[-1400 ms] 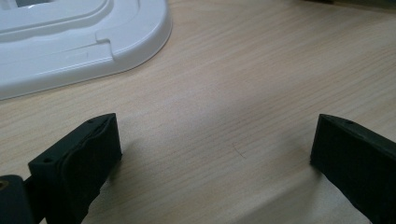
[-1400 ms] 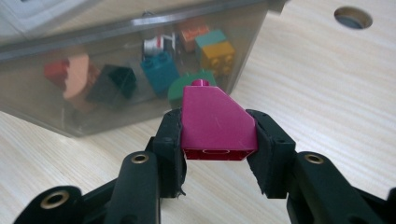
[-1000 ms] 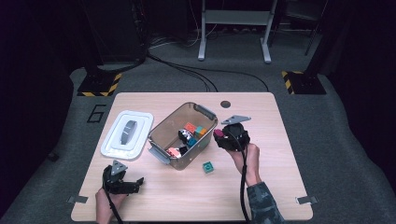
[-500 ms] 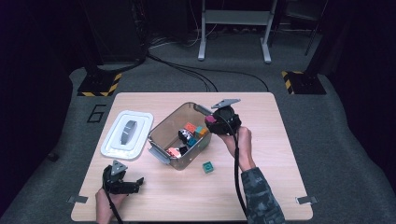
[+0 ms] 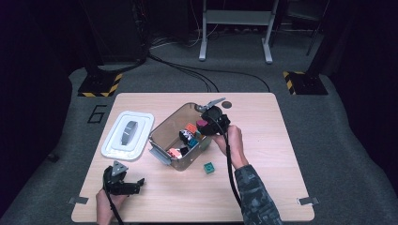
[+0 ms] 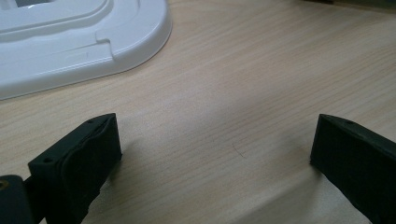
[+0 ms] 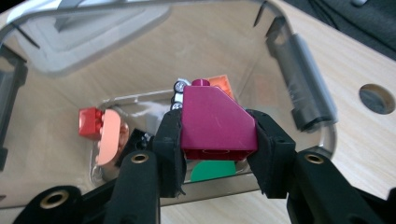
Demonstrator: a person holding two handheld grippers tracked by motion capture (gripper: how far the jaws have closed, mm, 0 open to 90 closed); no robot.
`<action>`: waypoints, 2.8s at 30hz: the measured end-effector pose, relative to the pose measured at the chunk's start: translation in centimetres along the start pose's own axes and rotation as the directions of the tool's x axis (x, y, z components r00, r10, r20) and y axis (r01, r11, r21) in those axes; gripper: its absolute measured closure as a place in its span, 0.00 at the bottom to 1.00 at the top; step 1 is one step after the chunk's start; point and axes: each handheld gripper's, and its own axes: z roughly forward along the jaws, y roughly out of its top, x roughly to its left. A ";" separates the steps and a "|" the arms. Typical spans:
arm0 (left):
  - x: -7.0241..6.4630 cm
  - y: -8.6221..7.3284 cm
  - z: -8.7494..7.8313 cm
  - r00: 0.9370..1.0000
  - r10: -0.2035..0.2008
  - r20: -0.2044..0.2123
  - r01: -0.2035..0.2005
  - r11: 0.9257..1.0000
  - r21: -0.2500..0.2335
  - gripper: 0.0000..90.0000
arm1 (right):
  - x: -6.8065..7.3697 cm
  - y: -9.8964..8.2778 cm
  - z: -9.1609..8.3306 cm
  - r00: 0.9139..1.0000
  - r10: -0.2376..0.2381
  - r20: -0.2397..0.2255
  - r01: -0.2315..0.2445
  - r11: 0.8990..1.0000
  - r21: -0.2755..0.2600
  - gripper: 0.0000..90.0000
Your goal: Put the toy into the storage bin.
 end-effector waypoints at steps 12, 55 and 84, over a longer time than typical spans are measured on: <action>0.0 0.0 0.0 1.000 0.000 0.000 0.000 1.000 0.001 0.02 | 0.3 -0.7 0.7 0.999 -0.014 -0.032 0.015 0.999 0.047 0.65; -0.1 0.0 0.0 1.000 -0.007 0.001 0.007 1.000 -0.004 0.02 | 2.1 -10.0 -0.1 0.993 0.112 -0.043 -0.111 0.994 0.024 0.06; -0.1 0.0 0.0 1.000 -0.009 0.003 0.009 1.000 -0.001 0.02 | 3.6 -13.5 4.6 0.994 0.106 -0.009 -0.105 0.989 0.102 0.60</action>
